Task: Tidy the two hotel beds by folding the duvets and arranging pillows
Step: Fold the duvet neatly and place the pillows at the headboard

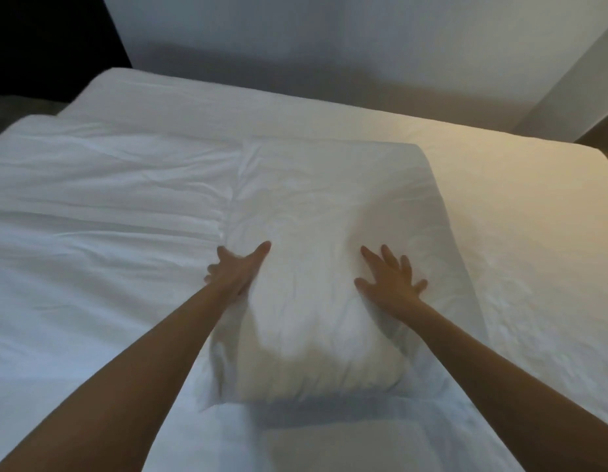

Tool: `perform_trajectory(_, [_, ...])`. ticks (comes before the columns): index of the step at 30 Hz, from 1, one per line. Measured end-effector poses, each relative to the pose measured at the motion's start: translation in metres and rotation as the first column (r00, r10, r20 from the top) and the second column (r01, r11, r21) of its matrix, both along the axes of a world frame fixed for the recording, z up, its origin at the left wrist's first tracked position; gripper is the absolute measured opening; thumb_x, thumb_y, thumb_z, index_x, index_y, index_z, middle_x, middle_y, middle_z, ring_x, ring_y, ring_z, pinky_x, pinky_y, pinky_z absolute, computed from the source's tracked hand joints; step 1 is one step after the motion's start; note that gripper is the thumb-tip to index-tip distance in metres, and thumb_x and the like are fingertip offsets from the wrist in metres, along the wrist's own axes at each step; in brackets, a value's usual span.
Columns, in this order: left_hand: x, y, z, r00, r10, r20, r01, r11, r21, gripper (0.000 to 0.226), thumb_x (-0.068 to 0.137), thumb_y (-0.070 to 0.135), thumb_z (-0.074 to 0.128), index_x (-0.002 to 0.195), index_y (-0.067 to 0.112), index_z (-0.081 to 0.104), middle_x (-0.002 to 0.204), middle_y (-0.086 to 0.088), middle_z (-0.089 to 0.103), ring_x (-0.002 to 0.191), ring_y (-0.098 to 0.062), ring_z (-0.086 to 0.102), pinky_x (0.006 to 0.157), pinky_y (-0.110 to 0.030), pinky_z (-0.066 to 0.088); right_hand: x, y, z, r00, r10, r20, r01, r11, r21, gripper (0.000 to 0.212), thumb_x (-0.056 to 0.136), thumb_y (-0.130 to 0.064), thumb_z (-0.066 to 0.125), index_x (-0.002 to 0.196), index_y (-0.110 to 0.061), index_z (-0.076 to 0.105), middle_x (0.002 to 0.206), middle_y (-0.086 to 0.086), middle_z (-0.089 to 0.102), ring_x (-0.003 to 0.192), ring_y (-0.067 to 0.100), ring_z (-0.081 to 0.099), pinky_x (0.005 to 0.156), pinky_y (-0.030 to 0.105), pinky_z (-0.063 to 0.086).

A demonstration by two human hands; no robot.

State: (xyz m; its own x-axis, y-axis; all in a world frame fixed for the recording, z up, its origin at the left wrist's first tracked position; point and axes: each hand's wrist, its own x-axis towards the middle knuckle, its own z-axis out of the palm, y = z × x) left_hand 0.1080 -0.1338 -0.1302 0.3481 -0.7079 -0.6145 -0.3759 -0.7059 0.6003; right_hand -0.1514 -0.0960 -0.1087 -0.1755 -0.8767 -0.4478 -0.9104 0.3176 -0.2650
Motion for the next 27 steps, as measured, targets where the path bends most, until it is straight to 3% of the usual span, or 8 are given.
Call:
perform_trajectory(4, [-0.003,-0.011,-0.017,0.991,0.109,-0.077,-0.118,0.986,-0.122,0.124,0.057,0.072,0.076,0.151,0.014,0.019,0.148,-0.014,0.04,0.134,-0.034,0.04,0.11,-0.044,0.035,-0.015,0.009,-0.017,0.989,0.125,-0.08,-0.122,0.992,0.037,0.064,0.095,-0.06,0.037,0.147,-0.055,-0.001,0.161,-0.013,-0.014,0.147,0.029,-0.015,0.107,0.073,0.0])
perform_trajectory(8, [-0.004,-0.016,-0.025,0.996,0.07,-0.054,-0.08,0.972,-0.221,0.091,0.068,0.054,0.08,0.139,0.01,0.045,0.137,-0.011,0.054,0.124,-0.03,0.052,0.104,-0.04,0.043,-0.011,0.001,-0.024,0.99,0.12,-0.077,-0.116,0.992,0.055,0.066,0.095,-0.059,0.037,0.146,-0.055,-0.004,0.16,-0.013,-0.018,0.146,0.032,-0.019,0.103,0.076,-0.001])
perform_trajectory(17, [-0.002,-0.056,0.047,0.989,-0.075,-0.124,0.003,0.869,-0.496,0.047,0.084,0.038,0.071,0.12,0.011,0.06,0.113,-0.004,0.066,0.104,-0.023,0.062,0.096,-0.039,0.05,0.013,0.001,-0.008,0.995,-0.034,-0.096,0.016,0.984,-0.177,0.056,0.097,-0.062,0.02,0.146,-0.055,-0.006,0.161,-0.012,-0.011,0.146,0.035,-0.016,0.106,0.074,-0.004])
perform_trajectory(19, [0.011,-0.067,0.051,0.991,-0.131,-0.026,0.102,0.87,-0.482,0.048,0.087,0.039,0.067,0.125,0.012,0.056,0.115,-0.004,0.063,0.105,-0.023,0.06,0.095,-0.038,0.049,0.024,-0.006,-0.007,0.996,-0.062,-0.064,0.053,0.988,-0.144,0.056,0.096,-0.064,0.02,0.145,-0.057,-0.006,0.161,-0.014,-0.011,0.145,0.04,-0.016,0.104,0.075,-0.005])
perform_trajectory(22, [0.036,-0.064,0.023,0.958,-0.226,0.174,0.248,0.962,-0.116,0.068,0.091,0.035,0.061,0.146,0.01,0.031,0.135,-0.017,0.051,0.12,-0.035,0.052,0.101,-0.043,0.044,0.033,-0.009,-0.021,0.999,-0.021,-0.044,0.022,0.999,0.037,0.059,0.093,-0.068,0.022,0.145,-0.058,-0.005,0.16,-0.016,-0.016,0.142,0.044,-0.022,0.102,0.077,-0.007])
perform_trajectory(24, [0.038,-0.049,0.01,0.917,-0.186,0.354,0.191,0.981,0.021,0.07,0.097,0.023,0.052,0.153,0.012,0.012,0.145,-0.023,0.036,0.129,-0.04,0.041,0.106,-0.046,0.037,0.033,-0.008,-0.027,0.997,0.028,-0.071,-0.023,0.997,0.076,0.059,0.094,-0.064,0.026,0.147,-0.055,0.0,0.161,-0.015,-0.012,0.144,0.044,-0.017,0.103,0.076,-0.005])
perform_trajectory(25, [0.033,-0.041,0.008,0.879,-0.147,0.453,0.184,0.982,-0.038,0.066,0.099,0.019,0.047,0.154,0.013,0.01,0.15,-0.022,0.029,0.134,-0.039,0.035,0.108,-0.047,0.032,0.032,-0.007,-0.026,0.995,0.046,-0.09,-0.043,0.999,0.032,0.058,0.096,-0.058,0.03,0.149,-0.051,0.005,0.162,-0.013,-0.004,0.146,0.041,-0.009,0.105,0.073,-0.002])
perform_trajectory(27, [0.011,-0.024,0.012,0.784,-0.167,0.597,0.365,0.903,-0.227,0.063,0.099,0.014,0.041,0.154,0.018,0.011,0.159,-0.013,0.016,0.144,-0.034,0.018,0.114,-0.051,0.019,0.032,-0.008,-0.02,0.997,0.061,-0.04,-0.067,0.981,-0.18,0.054,0.1,-0.036,0.037,0.152,-0.036,0.021,0.16,-0.007,0.018,0.147,0.027,0.015,0.116,0.056,0.008])
